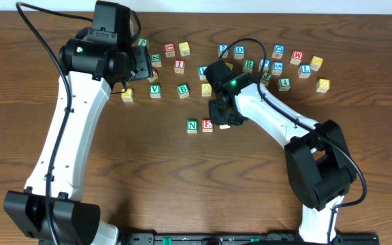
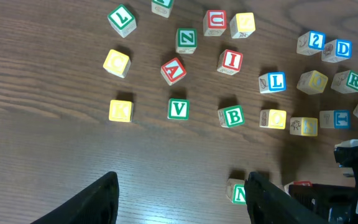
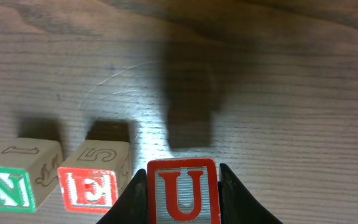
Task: Spell out NEURIPS
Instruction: 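Carry the red U block with the right gripper toward the red E, then lower the red U beside the red E and open the right gripper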
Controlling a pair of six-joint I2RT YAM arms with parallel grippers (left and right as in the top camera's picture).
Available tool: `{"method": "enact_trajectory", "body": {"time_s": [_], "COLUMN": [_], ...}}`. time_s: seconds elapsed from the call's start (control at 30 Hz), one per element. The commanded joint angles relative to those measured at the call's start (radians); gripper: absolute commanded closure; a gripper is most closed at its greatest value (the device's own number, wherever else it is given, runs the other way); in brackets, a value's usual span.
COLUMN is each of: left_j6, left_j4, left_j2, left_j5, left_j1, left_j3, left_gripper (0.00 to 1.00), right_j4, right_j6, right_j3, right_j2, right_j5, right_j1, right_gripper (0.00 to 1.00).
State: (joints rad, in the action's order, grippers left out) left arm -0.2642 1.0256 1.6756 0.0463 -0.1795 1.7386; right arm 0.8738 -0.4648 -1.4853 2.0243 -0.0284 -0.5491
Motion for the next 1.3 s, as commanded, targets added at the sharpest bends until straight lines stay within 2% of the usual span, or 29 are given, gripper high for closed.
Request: {"method": "enact_trajectory", "body": {"time_s": [0.0, 0.47, 0.73, 1.27], "left_j6": [0.009, 0.009, 0.009, 0.009], "left_j4": [0.002, 0.002, 0.002, -0.002], "left_j2": [-0.009, -0.009, -0.009, -0.009], "left_j5": [-0.006, -0.006, -0.006, -0.006], "left_j1": [0.004, 0.004, 0.004, 0.004], "left_j3": [-0.007, -0.007, -0.007, -0.007], "left_gripper": [0.36, 0.36, 0.36, 0.36], "right_j4": [-0.006, -0.052, -0.042, 0.022], "right_j6": [-0.036, -0.036, -0.035, -0.027], "right_j3": [0.01, 0.047, 0.047, -0.023], "right_j2": [-0.01, -0.008, -0.008, -0.05], "right_j5": [-0.056, -0.058, -0.043, -0.04], "right_j1": [-0.009, -0.009, -0.009, 0.003], "right_gripper": [0.82, 0.78, 0.63, 0.64]}}
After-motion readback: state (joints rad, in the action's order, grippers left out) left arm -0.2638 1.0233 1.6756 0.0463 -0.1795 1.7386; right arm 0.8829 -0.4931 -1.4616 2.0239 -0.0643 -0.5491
